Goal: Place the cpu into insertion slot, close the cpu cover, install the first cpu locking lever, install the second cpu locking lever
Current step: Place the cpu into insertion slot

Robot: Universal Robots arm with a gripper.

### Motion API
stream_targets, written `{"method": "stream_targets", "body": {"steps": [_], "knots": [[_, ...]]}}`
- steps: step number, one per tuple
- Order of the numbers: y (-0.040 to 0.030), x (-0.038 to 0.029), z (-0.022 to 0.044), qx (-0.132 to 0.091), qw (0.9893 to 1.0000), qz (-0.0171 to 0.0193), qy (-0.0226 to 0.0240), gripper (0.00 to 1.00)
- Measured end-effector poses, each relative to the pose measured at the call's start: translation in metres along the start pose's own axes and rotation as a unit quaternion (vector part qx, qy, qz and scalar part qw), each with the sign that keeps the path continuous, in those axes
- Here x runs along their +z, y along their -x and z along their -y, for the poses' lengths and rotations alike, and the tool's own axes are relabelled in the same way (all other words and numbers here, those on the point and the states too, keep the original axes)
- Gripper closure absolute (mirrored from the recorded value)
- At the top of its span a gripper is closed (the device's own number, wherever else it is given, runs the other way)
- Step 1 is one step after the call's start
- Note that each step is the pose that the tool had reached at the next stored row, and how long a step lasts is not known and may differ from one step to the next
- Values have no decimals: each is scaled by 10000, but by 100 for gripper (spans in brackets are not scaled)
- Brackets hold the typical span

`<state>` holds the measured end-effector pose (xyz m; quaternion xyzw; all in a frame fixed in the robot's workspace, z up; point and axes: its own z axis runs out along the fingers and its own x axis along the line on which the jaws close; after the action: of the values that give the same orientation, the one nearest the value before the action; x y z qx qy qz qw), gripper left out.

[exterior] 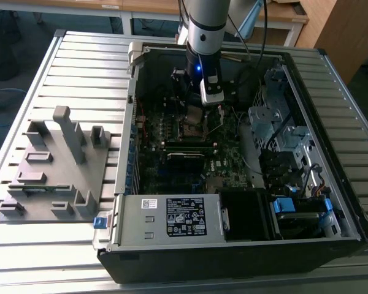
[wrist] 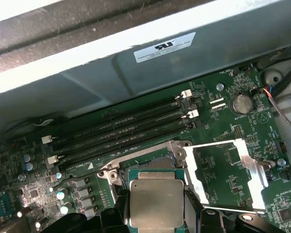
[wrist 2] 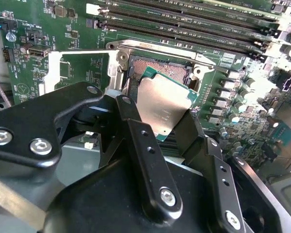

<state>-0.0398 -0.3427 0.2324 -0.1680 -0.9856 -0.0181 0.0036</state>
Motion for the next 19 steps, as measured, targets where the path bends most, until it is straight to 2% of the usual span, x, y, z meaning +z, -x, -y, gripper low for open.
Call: {"method": "stream_targets", "body": {"steps": [6, 9, 12, 19], "knots": [[0, 0, 0, 42, 10000, 2, 0, 46], [0, 4, 0, 242, 9997, 8, 3, 46], [0, 7, 0, 496, 9988, 17, 6, 46], [0, 7, 0, 530, 9986, 18, 6, 46]]}}
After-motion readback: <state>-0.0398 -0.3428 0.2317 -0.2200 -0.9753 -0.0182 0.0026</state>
